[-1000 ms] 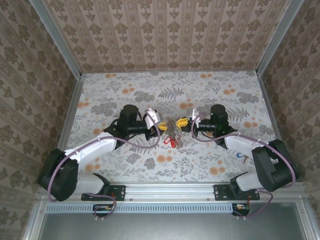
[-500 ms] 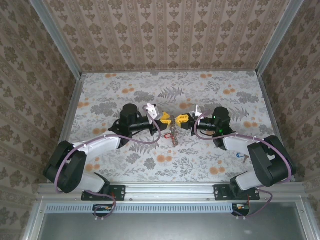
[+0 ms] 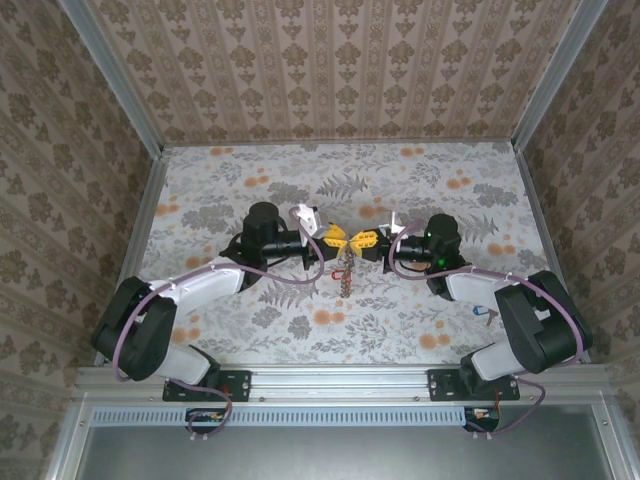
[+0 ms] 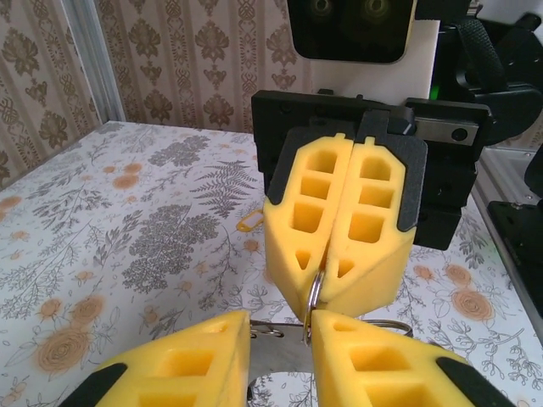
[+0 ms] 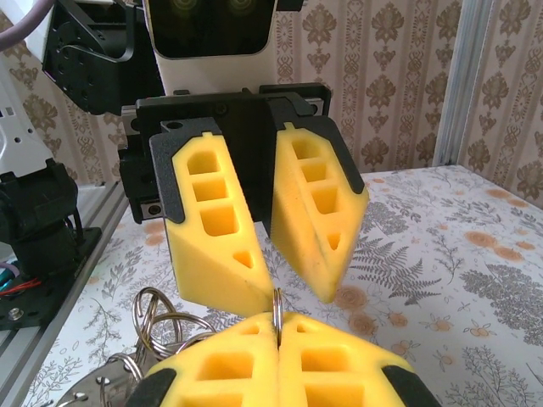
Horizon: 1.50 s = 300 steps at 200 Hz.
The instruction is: Put the keys on the keyring
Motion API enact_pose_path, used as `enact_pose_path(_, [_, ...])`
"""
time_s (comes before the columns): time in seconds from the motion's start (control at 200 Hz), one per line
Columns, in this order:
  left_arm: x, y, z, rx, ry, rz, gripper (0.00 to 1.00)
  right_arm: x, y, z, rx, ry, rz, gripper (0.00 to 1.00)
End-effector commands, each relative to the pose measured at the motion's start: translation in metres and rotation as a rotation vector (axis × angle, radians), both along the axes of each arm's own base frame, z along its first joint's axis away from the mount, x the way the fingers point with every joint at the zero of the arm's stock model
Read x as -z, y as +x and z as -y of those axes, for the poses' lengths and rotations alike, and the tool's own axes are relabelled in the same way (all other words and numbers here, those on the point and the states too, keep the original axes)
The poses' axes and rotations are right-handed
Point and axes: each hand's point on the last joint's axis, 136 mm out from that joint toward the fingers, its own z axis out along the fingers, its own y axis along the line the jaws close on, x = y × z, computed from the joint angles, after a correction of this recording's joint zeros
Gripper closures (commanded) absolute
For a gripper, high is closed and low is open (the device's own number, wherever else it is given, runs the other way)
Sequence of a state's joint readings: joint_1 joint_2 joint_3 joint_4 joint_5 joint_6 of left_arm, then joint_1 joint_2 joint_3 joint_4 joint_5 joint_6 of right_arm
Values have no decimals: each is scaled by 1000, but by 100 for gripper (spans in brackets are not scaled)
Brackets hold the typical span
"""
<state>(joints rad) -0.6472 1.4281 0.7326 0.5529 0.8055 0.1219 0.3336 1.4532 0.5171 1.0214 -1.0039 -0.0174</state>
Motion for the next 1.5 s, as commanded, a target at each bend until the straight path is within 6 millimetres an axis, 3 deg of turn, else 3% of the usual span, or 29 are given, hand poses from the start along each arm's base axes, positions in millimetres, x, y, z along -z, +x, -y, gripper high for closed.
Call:
enact_pose_path(0.0, [-4,-3,5,53,8,4,75,-19,-1,-4,-38,27,55,100])
enact_pose_path(0.385, [4,-11,11,108,62,-8,80,-23,-4,-8,-49,33,58,100])
enact_pose_path(0.6, [3,-8,12,95,69,21,100,-17,-5,-8,-55,19,44,100])
enact_pose_path(0.68, [2,-6,11,72,78,48,100,-9,-6,-8,-60,-24,28,100])
enact_pose_path(0.745, [1,-6,10,54,95,75,100,6,-9,-7,-70,-108,12,96])
enact_pose_path(0.945, [0,-10,8,10,187,209,100,26,-23,8,-61,-377,74,85])
enact_pose_path(1.29, [-3,-19,13,36,261,274,100,30,-30,9,-77,-505,187,80])
enact_pose_path(1.495, [-2,-23,15,52,279,280,100,24,-24,8,-30,-491,232,86])
